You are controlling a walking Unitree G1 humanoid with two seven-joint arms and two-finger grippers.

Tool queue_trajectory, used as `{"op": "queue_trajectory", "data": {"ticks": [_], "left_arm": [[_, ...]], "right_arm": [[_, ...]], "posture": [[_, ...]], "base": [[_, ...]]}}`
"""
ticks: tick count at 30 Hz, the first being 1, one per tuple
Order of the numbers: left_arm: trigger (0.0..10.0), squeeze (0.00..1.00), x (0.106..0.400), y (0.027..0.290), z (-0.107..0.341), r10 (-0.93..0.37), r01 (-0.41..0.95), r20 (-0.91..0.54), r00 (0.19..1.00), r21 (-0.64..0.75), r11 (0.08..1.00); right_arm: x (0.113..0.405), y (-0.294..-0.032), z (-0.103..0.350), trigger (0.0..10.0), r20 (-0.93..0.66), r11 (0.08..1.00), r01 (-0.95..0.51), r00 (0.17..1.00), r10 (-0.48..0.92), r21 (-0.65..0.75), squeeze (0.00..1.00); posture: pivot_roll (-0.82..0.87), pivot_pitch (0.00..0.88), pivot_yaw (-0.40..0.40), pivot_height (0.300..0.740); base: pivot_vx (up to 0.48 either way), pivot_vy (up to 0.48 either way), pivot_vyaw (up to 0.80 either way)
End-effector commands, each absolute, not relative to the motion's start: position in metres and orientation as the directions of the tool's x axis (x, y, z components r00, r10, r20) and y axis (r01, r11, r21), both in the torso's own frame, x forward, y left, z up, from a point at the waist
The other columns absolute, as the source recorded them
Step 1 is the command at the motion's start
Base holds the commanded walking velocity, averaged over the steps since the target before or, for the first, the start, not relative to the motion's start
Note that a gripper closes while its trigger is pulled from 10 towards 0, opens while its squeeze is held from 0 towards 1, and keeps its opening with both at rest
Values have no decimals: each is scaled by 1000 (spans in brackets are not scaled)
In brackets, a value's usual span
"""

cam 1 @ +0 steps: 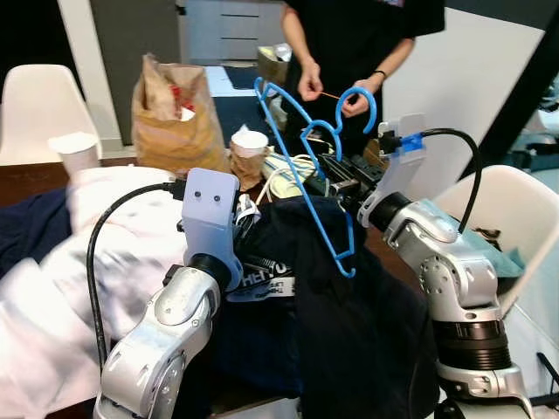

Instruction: Hang hanger

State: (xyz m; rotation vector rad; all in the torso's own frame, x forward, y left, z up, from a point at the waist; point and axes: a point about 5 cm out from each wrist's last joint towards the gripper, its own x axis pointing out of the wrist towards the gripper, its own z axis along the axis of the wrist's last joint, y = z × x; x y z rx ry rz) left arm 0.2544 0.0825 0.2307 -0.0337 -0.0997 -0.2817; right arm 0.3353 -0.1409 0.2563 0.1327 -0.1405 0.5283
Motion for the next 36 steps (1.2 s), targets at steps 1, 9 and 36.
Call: {"op": "queue_trajectory", "data": {"ticks": [1, 9, 36], "left_arm": [[10000, 0, 252, 78, 227, -294, 297, 81, 952, -28, 954], [8941, 0, 264, 146, 243, 134, -141, 171, 976, 25, 990], [9294, 0, 240, 279, 312, 532, -669, 484, 695, 164, 725]], "right_arm": [[335, -142, 254, 10000, 157, 860, -504, 859, 488, 84, 0], [333, -143, 255, 10000, 156, 864, -498, 862, 483, 79, 0], [333, -137, 255, 10000, 152, 847, -527, 845, 513, 73, 0]], "posture": [[15, 0, -57, 740], [12, 0, -61, 740], [20, 0, -73, 740]], "base": [[0, 0, 0], [0, 0, 0], [0, 0, 0]]}}
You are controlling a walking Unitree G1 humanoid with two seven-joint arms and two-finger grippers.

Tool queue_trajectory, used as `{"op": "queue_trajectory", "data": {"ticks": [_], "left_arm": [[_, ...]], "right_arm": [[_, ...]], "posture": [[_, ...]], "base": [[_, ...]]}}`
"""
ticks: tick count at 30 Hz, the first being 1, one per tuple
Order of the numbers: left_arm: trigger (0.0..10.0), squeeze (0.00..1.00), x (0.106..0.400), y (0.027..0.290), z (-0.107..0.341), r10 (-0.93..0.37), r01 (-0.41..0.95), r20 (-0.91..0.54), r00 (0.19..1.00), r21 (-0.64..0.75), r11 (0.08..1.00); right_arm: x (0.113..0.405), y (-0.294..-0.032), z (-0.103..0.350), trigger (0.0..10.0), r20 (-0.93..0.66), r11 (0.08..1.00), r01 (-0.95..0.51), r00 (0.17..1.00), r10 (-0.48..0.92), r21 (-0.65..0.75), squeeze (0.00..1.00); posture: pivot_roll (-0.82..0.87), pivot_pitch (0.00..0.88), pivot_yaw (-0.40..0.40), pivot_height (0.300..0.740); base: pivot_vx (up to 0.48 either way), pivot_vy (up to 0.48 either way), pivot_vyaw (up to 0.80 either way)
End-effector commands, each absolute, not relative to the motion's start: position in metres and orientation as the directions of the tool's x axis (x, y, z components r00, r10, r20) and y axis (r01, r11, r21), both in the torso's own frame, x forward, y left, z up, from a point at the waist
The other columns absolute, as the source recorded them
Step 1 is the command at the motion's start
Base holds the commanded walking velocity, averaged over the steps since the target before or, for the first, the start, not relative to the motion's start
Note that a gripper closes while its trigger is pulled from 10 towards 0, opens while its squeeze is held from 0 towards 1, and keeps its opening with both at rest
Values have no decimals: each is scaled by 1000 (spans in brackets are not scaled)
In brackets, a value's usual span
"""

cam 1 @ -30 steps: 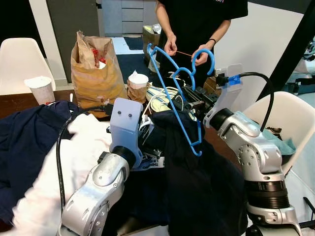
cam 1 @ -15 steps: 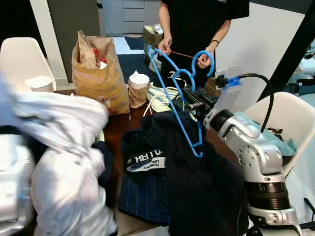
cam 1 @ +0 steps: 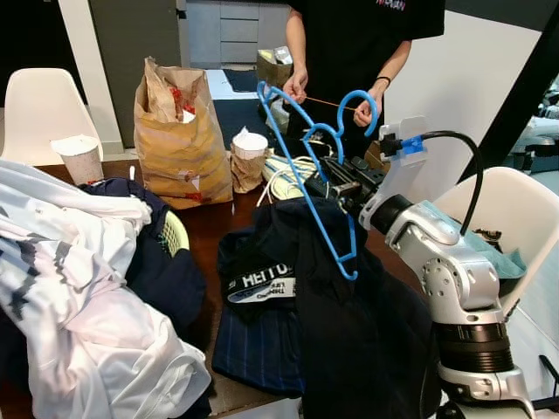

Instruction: Hang hanger

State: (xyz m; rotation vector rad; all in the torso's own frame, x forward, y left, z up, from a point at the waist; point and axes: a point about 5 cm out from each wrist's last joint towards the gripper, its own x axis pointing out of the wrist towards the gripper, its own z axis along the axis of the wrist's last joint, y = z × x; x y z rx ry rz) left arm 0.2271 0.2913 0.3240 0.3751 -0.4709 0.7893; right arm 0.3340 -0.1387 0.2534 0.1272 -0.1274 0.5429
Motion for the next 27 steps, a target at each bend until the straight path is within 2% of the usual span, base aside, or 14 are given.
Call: {"op": "queue_trajectory", "data": {"ticks": [1, 2, 3, 5, 7, 8, 10, 14, 16, 26, 27], "left_arm": [[9294, 0, 240, 279, 312, 532, -669, 484, 695, 164, 725], [9294, 0, 250, 267, 303, 475, -593, 446, 759, 172, 787], [10000, 0, 260, 248, 295, 369, -482, 409, 834, 218, 849], [10000, 0, 271, 218, 279, 195, -306, 335, 922, 320, 897], [10000, 0, 271, 218, 279, 195, -306, 335, 922, 320, 897], [10000, 0, 275, 205, 267, 135, -225, 261, 956, 357, 906], [10000, 0, 279, 198, 238, 105, -141, 107, 989, 430, 892], [10000, 0, 278, 201, 229, 120, -137, 67, 991, 461, 877], [10000, 0, 275, 210, 225, 171, -173, 46, 984, 454, 874], [10000, 0, 271, 223, 234, 263, -268, 77, 962, 462, 845], [10000, 1000, 270, 223, 235, 264, -271, 82, 961, 456, 847]], "right_arm": [[333, -137, 255, 10000, 152, 847, -527, 845, 513, 73, 0], [333, -137, 254, 10000, 151, 847, -526, 845, 512, 73, 0], [333, -138, 254, 10000, 150, 848, -525, 846, 511, 73, 0], [333, -138, 254, 10000, 149, 849, -523, 847, 510, 72, 0], [333, -138, 254, 10000, 149, 849, -523, 847, 510, 72, 0], [333, -138, 253, 10000, 148, 850, -522, 848, 508, 72, 0], [333, -138, 253, 10000, 148, 851, -520, 849, 506, 73, 0], [333, -138, 253, 10000, 148, 851, -520, 850, 506, 72, 0], [332, -138, 252, 10000, 146, 853, -518, 851, 504, 73, 0], [332, -137, 253, 10000, 146, 850, -522, 848, 509, 73, 0], [332, -136, 253, 10000, 146, 849, -523, 848, 510, 73, 0]], "posture": [[20, 0, -73, 740], [20, 0, -73, 740], [17, 0, -71, 740], [16, 0, -65, 740], [16, 0, -65, 740], [16, 0, -66, 740], [18, 0, -65, 740], [15, 0, -64, 740], [20, 0, -66, 740], [22, 0, -71, 740], [22, 0, -71, 740]], "base": [[0, 0, 0], [0, 0, 0], [0, 0, 0], [0, 0, 0], [0, 0, 0], [0, 0, 0], [0, 0, 0], [0, 0, 0], [0, 0, 0], [0, 0, 0], [0, 0, 0]]}}
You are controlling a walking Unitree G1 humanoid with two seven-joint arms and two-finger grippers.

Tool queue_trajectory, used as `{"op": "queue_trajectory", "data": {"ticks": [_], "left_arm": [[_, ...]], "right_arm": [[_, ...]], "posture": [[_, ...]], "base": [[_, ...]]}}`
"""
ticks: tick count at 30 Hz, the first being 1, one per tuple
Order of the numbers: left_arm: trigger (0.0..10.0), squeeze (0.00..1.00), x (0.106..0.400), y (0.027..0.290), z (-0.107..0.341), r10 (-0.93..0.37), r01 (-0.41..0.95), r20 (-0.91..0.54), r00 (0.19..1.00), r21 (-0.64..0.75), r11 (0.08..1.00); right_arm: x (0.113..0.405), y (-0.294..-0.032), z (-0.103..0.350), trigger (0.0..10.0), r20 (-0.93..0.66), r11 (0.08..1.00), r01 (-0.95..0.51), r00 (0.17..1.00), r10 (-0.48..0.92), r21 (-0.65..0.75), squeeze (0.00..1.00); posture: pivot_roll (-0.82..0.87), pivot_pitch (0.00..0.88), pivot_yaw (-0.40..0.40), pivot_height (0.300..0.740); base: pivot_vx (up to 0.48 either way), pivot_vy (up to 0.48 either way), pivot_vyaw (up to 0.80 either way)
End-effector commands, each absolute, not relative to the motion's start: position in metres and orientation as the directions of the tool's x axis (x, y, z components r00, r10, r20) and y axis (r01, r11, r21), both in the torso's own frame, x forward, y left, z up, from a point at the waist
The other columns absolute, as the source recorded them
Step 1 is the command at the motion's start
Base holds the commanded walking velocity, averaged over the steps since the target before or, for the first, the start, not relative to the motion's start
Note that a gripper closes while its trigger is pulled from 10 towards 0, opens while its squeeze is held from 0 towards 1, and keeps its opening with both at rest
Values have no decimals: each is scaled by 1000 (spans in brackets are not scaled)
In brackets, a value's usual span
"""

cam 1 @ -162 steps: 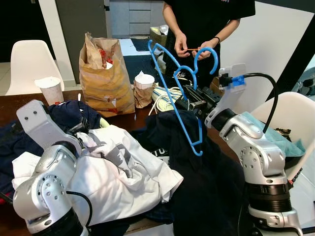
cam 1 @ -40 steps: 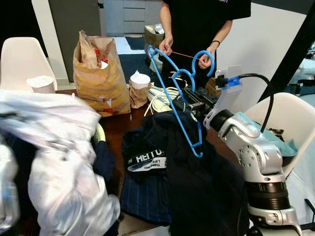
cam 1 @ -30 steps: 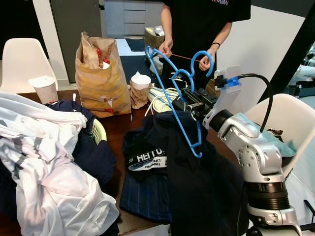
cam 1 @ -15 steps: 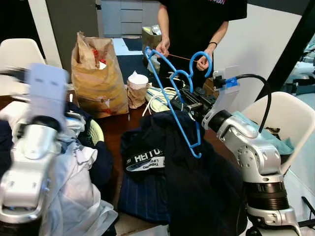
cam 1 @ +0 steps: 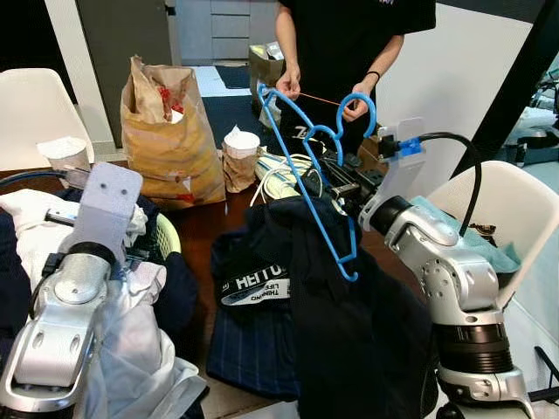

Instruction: Hang hanger

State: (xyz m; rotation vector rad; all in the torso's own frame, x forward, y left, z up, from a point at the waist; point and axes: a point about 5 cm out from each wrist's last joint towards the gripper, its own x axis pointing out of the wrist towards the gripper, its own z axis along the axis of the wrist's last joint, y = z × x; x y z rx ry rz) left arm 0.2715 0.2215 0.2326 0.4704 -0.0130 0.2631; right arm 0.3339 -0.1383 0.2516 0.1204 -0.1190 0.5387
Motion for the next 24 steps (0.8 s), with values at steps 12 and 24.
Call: {"op": "queue_trajectory", "data": {"ticks": [12, 24], "left_arm": [[10000, 1000, 262, 212, 270, 228, -275, 167, 959, 360, 892], [10000, 1000, 253, 235, 283, 335, -388, 212, 918, 302, 871]], "right_arm": [[333, -137, 254, 10000, 148, 848, -525, 846, 511, 72, 0], [333, -138, 252, 10000, 145, 849, -523, 848, 509, 76, 0]], "posture": [[31, 0, -75, 740], [30, 0, -72, 740]], "base": [[0, 0, 0], [0, 0, 0]]}}
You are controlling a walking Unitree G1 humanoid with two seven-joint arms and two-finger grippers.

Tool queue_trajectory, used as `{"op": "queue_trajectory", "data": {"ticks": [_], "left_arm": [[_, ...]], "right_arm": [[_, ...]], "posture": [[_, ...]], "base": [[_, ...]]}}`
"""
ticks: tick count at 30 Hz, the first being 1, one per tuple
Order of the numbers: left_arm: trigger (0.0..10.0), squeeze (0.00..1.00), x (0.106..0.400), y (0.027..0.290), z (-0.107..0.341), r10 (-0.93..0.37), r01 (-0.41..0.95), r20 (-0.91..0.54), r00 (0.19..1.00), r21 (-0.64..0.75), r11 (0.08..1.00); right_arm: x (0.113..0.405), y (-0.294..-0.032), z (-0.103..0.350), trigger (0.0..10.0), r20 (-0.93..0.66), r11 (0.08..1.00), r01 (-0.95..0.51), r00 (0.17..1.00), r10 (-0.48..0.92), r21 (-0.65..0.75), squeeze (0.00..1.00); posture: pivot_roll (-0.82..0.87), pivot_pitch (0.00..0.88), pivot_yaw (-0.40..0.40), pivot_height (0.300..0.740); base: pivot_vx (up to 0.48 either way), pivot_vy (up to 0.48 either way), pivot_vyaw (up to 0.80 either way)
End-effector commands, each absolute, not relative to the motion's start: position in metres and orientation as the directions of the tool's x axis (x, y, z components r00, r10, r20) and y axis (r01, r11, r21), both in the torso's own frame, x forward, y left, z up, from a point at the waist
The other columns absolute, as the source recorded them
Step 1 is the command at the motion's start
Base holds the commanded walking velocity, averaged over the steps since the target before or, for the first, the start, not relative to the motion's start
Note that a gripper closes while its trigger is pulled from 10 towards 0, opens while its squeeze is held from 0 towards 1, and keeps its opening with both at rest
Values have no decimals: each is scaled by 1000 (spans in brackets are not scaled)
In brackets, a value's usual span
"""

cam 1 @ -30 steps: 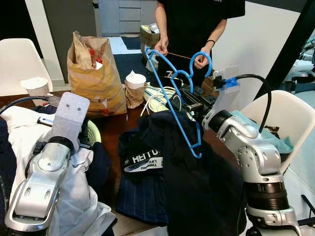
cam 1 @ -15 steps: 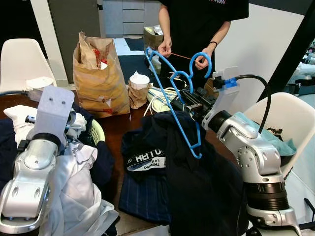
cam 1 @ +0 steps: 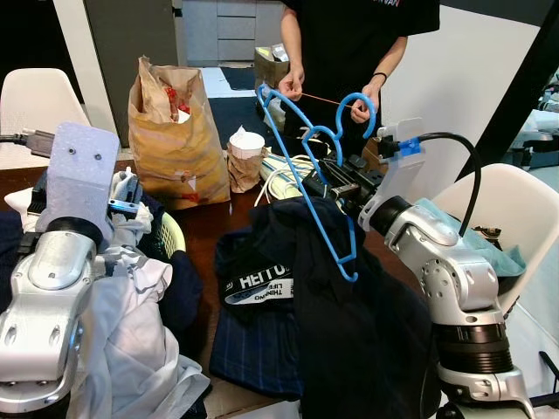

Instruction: Hang hanger

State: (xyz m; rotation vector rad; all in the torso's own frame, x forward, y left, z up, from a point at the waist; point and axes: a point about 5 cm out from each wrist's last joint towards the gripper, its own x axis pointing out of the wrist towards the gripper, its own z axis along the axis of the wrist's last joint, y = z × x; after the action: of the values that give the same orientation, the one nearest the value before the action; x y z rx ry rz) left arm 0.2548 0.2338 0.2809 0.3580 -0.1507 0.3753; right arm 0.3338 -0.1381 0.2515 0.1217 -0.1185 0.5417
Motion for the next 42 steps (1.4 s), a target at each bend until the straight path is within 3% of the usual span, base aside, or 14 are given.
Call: {"op": "queue_trajectory", "data": {"ticks": [1, 7, 10, 11, 16, 20, 23, 26, 30, 36, 39, 42], "left_arm": [[10000, 1000, 249, 245, 286, 379, -432, 222, 898, 284, 856], [10000, 1000, 247, 248, 296, 389, -456, 281, 878, 242, 856], [10000, 1000, 241, 227, 337, 259, -412, 505, 823, 217, 885], [10000, 0, 241, 219, 343, 201, -376, 537, 819, 238, 896], [10000, 0, 245, 202, 340, 60, -267, 533, 844, 321, 909], [10000, 0, 245, 202, 340, 62, -268, 529, 846, 323, 908], [10000, 0, 247, 218, 332, 158, -370, 483, 861, 382, 847], [10000, 0, 244, 256, 296, 394, -488, 297, 870, 402, 775], [10000, 0, 246, 267, 272, 453, -501, 216, 865, 431, 750], [10000, 0, 254, 266, 275, 442, -503, 243, 863, 346, 792], [10000, 0, 263, 253, 314, 298, -417, 388, 872, 270, 868], [10000, 0, 264, 251, 320, 271, -394, 405, 873, 262, 881]], "right_arm": [[333, -138, 252, 10000, 145, 849, -522, 849, 509, 76, 0], [334, -137, 252, 10000, 146, 849, -522, 849, 509, 76, 0], [334, -139, 254, 10000, 147, 850, -522, 849, 508, 74, 0], [334, -139, 255, 10000, 146, 851, -521, 849, 508, 70, 0], [334, -138, 251, 10000, 138, 849, -523, 849, 511, 74, 0], [334, -137, 252, 10000, 139, 847, -527, 846, 515, 73, 0], [334, -137, 252, 10000, 139, 846, -528, 845, 516, 71, 0], [333, -136, 251, 10000, 132, 844, -532, 844, 521, 70, 0], [332, -136, 247, 10000, 113, 840, -538, 841, 529, 70, 0], [332, -132, 242, 10000, 99, 835, -545, 837, 538, 73, 0], [329, -123, 237, 10000, 89, 824, -560, 828, 554, 87, 0], [329, -122, 235, 10000, 86, 823, -561, 827, 555, 91, 0]], "posture": [[31, 0, -71, 740], [27, 0, -71, 740], [25, 0, -81, 740], [22, 0, -77, 740], [26, 0, -82, 740], [31, 0, -84, 740], [28, 0, -85, 740], [31, 0, -91, 740], [41, 0, -103, 740], [39, 0, -106, 740], [45, 0, -102, 740], [43, 0, -99, 740]], "base": [[0, 0, 0], [0, 0, 0], [0, 0, 0], [0, 0, 0], [0, 0, 0], [0, 0, 0], [0, 0, 0], [0, 0, 0], [0, 0, 0], [0, 0, 0], [0, 0, 0], [0, 0, 0]]}}
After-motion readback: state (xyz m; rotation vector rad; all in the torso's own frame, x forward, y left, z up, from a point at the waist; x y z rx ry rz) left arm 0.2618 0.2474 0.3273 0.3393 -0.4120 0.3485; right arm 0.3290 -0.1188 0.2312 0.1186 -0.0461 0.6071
